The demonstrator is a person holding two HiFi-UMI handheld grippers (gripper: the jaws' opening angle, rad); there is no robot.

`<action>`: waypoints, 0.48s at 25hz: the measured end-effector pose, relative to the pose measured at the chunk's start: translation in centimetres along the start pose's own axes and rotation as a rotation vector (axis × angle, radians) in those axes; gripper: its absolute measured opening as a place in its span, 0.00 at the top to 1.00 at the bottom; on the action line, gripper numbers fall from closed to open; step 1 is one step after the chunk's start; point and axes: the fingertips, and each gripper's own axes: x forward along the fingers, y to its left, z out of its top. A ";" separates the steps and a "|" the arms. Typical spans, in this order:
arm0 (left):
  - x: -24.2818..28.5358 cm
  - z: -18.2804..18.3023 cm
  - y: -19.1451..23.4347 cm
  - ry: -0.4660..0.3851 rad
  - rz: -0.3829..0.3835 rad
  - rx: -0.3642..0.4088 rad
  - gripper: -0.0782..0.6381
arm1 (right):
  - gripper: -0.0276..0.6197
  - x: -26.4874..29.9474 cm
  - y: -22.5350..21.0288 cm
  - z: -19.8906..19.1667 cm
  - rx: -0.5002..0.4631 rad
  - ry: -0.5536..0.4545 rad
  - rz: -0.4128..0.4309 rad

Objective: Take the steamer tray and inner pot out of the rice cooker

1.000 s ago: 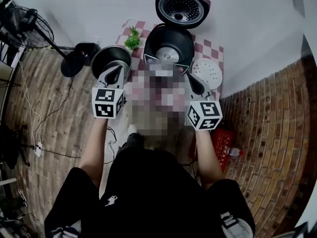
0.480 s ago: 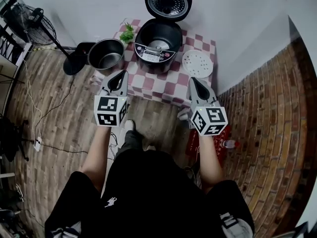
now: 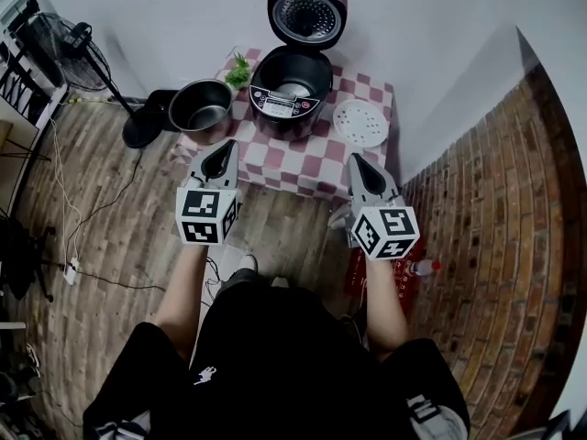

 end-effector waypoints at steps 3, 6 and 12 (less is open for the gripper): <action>-0.3 0.2 -0.4 -0.013 -0.008 -0.002 0.89 | 0.95 -0.8 0.0 -0.1 0.009 0.002 -0.011; -0.2 0.4 -0.8 -0.021 -0.013 0.000 0.89 | 0.95 -1.3 0.0 0.1 0.001 -0.002 -0.016; -0.1 0.3 -1.3 -0.020 -0.018 0.012 0.89 | 0.95 -1.7 -0.2 0.2 -0.007 -0.006 -0.020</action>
